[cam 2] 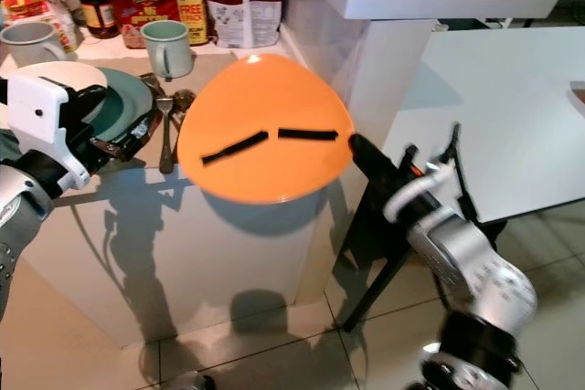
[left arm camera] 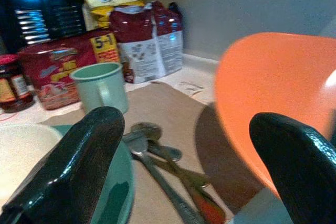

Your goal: Setting the table

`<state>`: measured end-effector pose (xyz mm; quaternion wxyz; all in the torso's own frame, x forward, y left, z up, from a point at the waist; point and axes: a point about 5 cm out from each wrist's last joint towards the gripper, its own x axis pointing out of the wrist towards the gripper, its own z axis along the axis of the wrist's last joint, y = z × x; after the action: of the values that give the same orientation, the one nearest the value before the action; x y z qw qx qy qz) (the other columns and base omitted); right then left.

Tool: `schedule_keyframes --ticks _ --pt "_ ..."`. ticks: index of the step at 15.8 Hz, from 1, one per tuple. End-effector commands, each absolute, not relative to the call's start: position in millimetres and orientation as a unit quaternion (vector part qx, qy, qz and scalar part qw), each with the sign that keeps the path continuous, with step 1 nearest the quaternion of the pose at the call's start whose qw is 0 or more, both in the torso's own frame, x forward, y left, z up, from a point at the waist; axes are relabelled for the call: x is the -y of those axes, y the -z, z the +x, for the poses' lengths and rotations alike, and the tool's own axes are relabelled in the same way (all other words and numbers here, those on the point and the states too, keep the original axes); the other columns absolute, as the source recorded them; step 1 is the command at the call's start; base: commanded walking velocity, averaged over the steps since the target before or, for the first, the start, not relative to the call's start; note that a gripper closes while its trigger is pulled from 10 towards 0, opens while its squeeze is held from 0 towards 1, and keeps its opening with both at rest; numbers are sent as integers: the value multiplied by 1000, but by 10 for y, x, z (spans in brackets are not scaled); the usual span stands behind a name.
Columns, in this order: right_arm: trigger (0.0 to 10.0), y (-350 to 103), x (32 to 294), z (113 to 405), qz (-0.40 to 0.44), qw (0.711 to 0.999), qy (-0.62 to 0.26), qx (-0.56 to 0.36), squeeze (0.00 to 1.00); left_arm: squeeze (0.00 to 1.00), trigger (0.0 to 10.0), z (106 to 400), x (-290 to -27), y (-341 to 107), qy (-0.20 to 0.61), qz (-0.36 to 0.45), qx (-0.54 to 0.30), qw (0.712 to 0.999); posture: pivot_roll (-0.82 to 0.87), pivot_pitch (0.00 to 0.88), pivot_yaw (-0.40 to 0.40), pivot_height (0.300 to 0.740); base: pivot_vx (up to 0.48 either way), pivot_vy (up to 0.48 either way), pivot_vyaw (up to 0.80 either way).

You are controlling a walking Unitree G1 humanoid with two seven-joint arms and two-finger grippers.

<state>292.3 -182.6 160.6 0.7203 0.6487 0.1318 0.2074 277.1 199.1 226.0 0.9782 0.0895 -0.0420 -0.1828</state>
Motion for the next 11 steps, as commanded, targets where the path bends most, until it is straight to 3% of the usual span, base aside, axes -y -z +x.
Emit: schedule_keyframes --ticks 1,5,11 --pt "10000 -1671 1804 2996 651 721 -209 -116 0 0 10000 2758 -1917 -2321 202 94 58 973 67 30 -34 740 0 0 0" --pt "10000 -1476 1683 3347 657 732 -115 -140 0 0 10000 2750 -1865 -2333 211 92 62 971 82 23 -45 740 0 0 0" --pt "10000 -1361 1597 3487 656 733 -85 -157 0 0 10000 2617 -1712 -2286 289 109 45 950 85 15 -49 740 0 0 0"
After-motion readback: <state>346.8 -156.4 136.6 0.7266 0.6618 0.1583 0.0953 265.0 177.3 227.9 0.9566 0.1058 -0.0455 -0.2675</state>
